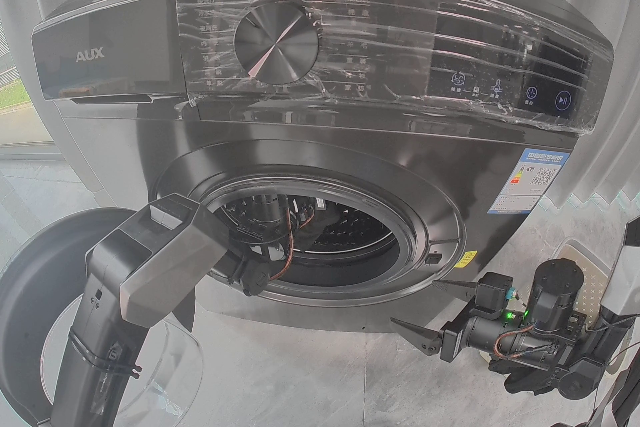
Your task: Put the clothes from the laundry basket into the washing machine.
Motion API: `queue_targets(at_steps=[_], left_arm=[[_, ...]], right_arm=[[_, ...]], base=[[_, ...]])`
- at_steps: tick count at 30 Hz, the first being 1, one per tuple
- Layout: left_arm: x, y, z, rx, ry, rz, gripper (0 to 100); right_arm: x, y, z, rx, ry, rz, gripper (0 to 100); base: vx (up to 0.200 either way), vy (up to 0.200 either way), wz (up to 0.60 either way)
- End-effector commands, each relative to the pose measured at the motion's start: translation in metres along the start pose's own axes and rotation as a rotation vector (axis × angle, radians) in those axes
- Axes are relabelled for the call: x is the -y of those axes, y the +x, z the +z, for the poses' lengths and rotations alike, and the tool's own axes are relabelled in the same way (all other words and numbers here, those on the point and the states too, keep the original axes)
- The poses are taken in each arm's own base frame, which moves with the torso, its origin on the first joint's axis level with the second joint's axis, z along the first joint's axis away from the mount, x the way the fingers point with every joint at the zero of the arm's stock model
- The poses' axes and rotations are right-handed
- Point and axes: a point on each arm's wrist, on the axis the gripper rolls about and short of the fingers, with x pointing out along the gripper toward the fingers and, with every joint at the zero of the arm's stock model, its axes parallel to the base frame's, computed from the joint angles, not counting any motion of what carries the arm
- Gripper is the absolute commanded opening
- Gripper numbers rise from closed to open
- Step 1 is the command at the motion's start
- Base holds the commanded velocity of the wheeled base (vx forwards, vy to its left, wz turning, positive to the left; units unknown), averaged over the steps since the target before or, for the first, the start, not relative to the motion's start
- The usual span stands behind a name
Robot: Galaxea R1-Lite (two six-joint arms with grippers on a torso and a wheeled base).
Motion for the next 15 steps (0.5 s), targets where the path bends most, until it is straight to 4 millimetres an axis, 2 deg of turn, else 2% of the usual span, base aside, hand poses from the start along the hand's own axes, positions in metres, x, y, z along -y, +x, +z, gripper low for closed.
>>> queue_targets(at_steps=[1,11,12,15], left_arm=[[-0.0029,0.0017,0.0021,0.000,0.002,0.008,0],[-0.0008,0.0008,0.0007,-0.007,0.003,0.004,0],[-0.0009,0.0009,0.0001,-0.007,0.003,0.004,100],[0.0014,0.0000,0.0004,-0.003,-0.006,-0.001,100]], right_arm=[[0.0001,0.0002,-0.0005,-0.002,0.000,0.000,100],[0.0001,0.0002,-0.0005,-0.002,0.000,0.000,100],[0.0001,0.0002,-0.0005,-0.002,0.000,0.000,100],[0.0001,0.0005,-0.0002,-0.001,0.000,0.000,100]], base=[[0.000,0.000,0.00],[0.000,0.000,0.00],[0.000,0.000,0.00],[0.000,0.000,0.00]])
